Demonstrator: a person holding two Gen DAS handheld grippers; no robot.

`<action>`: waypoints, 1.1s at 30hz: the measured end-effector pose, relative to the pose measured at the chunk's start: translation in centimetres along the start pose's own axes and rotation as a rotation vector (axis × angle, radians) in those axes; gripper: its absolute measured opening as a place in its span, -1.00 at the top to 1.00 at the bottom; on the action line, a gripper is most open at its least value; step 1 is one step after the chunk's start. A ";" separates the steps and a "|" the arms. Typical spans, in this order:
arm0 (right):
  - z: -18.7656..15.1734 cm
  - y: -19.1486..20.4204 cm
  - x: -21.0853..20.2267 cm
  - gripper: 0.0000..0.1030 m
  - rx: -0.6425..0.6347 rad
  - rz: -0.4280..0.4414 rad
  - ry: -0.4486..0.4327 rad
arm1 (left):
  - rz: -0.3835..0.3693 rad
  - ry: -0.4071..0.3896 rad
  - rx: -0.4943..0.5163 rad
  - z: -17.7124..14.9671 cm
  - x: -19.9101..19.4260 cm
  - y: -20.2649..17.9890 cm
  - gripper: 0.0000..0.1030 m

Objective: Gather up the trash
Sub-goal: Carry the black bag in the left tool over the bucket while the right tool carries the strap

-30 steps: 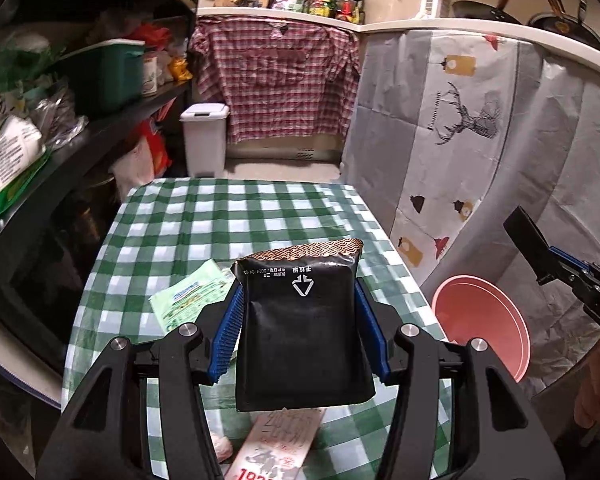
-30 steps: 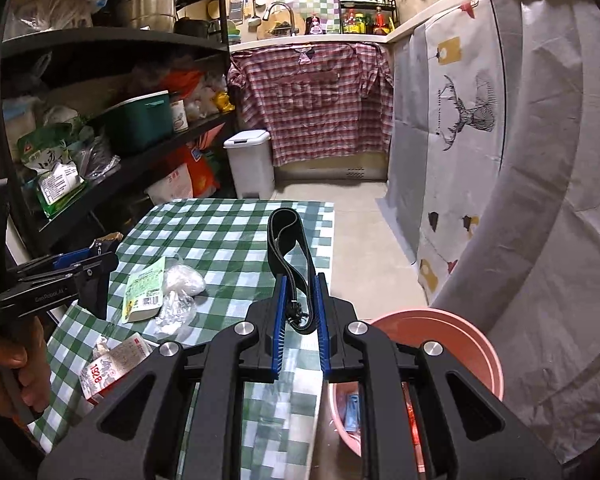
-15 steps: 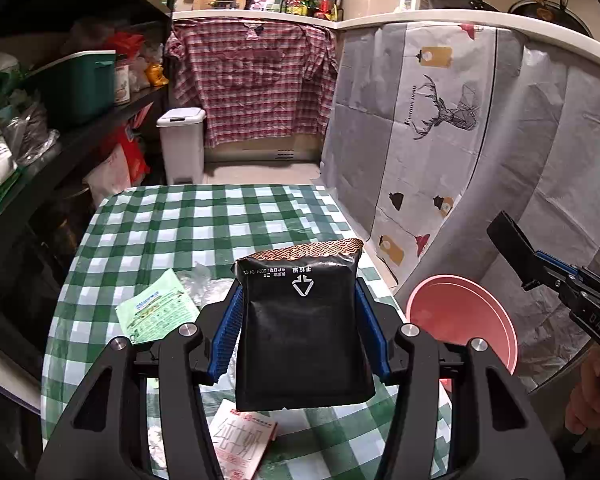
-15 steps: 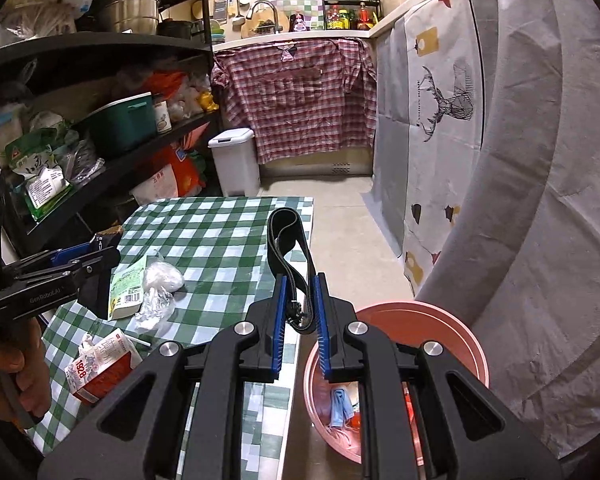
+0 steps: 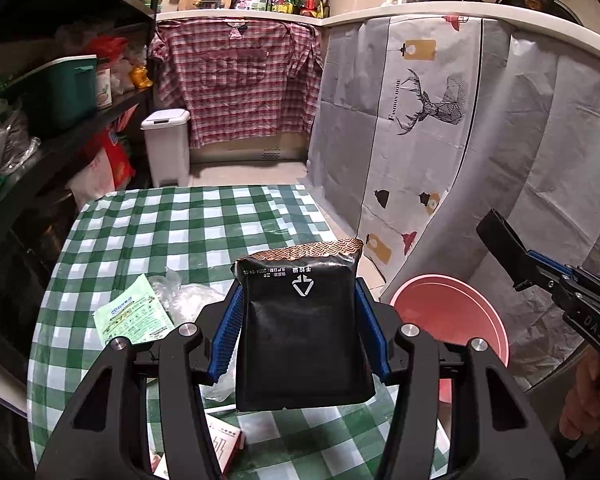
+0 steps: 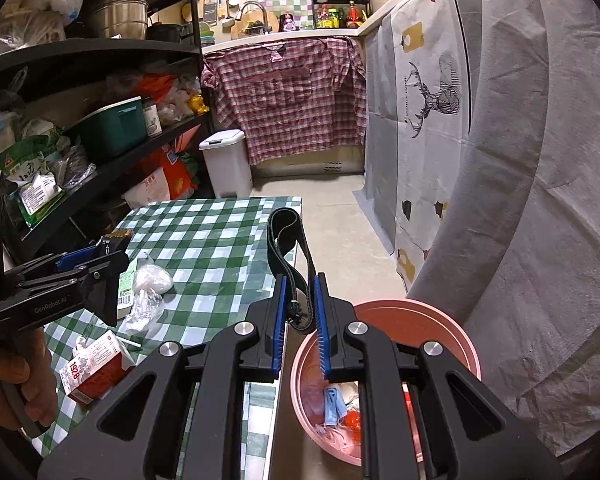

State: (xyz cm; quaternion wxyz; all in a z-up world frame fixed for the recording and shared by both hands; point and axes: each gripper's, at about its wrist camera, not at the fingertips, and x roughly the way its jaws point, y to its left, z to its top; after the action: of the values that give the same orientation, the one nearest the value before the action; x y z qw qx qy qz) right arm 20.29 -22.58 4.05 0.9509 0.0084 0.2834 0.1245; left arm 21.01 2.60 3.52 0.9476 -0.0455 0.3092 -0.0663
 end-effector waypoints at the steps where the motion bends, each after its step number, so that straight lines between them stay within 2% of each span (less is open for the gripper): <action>1: 0.0 -0.1 0.0 0.72 0.003 0.000 -0.001 | -0.003 0.001 0.000 0.0 0.1 -0.1 -0.02; 33: -0.1 -3.1 -0.5 0.72 0.059 -0.046 -0.002 | -0.058 0.029 0.047 0.2 3.1 -5.2 -0.02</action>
State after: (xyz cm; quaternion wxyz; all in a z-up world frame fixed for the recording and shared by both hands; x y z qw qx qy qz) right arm 20.57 -25.72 4.00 0.9530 0.0299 0.2863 0.0940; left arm 23.14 -3.05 2.53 0.9414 -0.0312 0.3200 -0.1019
